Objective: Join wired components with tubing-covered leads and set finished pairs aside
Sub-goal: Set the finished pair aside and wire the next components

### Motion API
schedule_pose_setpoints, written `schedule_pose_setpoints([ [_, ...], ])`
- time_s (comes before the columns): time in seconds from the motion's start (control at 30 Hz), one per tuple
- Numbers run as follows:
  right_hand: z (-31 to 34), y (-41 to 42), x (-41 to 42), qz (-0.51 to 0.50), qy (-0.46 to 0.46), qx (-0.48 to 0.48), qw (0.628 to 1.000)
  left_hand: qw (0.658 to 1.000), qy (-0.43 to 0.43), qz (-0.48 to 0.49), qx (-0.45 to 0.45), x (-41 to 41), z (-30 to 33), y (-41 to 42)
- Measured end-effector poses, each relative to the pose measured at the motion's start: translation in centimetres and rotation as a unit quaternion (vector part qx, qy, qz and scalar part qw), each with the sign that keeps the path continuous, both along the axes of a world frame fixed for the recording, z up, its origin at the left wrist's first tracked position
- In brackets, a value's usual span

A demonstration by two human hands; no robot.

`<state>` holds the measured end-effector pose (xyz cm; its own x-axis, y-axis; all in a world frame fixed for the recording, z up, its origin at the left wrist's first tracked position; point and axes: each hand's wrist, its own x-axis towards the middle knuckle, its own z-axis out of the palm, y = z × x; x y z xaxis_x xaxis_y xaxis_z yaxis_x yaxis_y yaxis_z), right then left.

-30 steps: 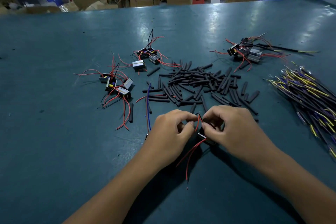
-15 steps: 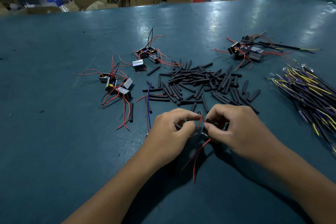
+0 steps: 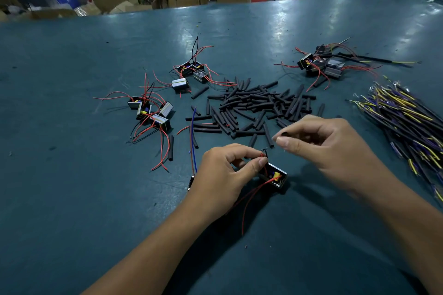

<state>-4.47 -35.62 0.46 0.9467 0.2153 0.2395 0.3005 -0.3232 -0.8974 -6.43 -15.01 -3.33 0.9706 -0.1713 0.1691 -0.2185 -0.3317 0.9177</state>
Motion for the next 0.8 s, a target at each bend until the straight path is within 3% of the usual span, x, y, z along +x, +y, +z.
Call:
schedule_pose_setpoints([
  [0.13,-0.25,0.58,-0.52,0.037,0.074,0.087,0.993,0.999,-0.015,0.007,0.031,-0.11,0.10,-0.05],
  [0.43,-0.88,1.06,-0.38,0.027,0.069,0.047,0.996,0.989,-0.106,-0.007,0.104,-0.10,0.24,-0.23],
  [0.8,-0.52,0.67,-0.30,0.037,0.076,0.043,0.995,0.986,-0.116,-0.036,0.113,-0.07,0.42,-0.30],
])
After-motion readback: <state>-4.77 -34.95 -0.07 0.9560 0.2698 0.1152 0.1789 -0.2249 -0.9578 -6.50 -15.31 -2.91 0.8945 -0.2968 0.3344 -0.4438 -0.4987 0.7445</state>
